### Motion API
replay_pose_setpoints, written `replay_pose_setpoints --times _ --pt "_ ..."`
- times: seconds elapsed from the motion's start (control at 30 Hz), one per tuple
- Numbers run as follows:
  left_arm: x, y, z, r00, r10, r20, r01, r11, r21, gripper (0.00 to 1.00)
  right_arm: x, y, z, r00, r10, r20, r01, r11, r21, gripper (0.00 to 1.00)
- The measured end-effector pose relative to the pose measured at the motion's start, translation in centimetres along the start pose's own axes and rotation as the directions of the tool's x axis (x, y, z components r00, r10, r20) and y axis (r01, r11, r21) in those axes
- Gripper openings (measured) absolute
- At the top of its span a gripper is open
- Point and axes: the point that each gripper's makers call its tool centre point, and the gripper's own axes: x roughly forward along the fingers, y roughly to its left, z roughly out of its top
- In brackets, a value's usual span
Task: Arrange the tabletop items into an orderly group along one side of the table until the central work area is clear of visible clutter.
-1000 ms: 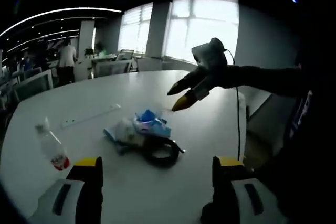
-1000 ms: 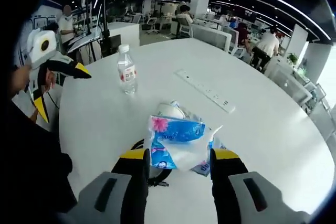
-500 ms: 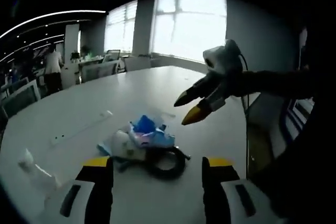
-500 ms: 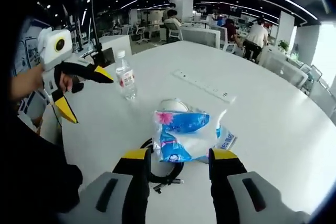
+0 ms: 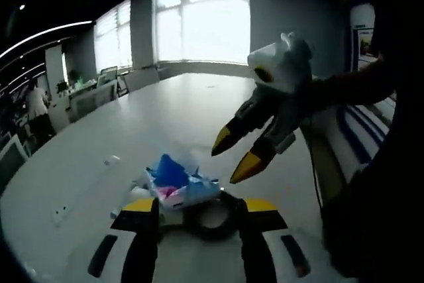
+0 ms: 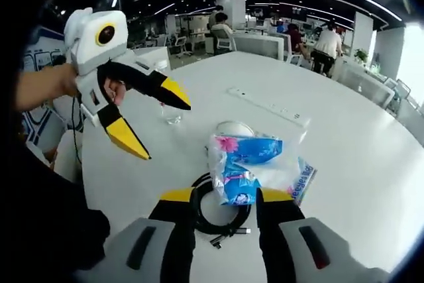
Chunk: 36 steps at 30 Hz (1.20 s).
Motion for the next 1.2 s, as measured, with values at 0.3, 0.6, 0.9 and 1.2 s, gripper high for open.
replay_pose_setpoints --times 0.3,0.6,0.9,1.2 --pt "2.4 0.7 -0.5 0.994 -0.053 -0.096 0.063 0.992 0.107 0.4 0.8 0.0 -0.2 1.0 -0.003 -0.01 0.002 1.0 -0.023 0.27" --pt "5.1 0.9 -0.9 0.97 -0.063 -0.235 0.133 0.946 0.294 0.36 2.3 0.5 -0.5 0.998 -0.019 -0.06 0.009 0.987 -0.161 0.28" --pt "6.6 -0.1 -3.0 0.931 -0.056 -0.361 0.228 0.86 0.457 0.21 3.2 0.7 -0.4 0.996 -0.057 -0.064 0.038 0.962 -0.27 0.13" --pt "6.9 -0.4 -2.8 0.949 -0.088 -0.304 0.218 0.878 0.427 0.07 3.2 0.4 -1.8 0.997 -0.033 -0.065 0.02 0.981 -0.19 0.03"
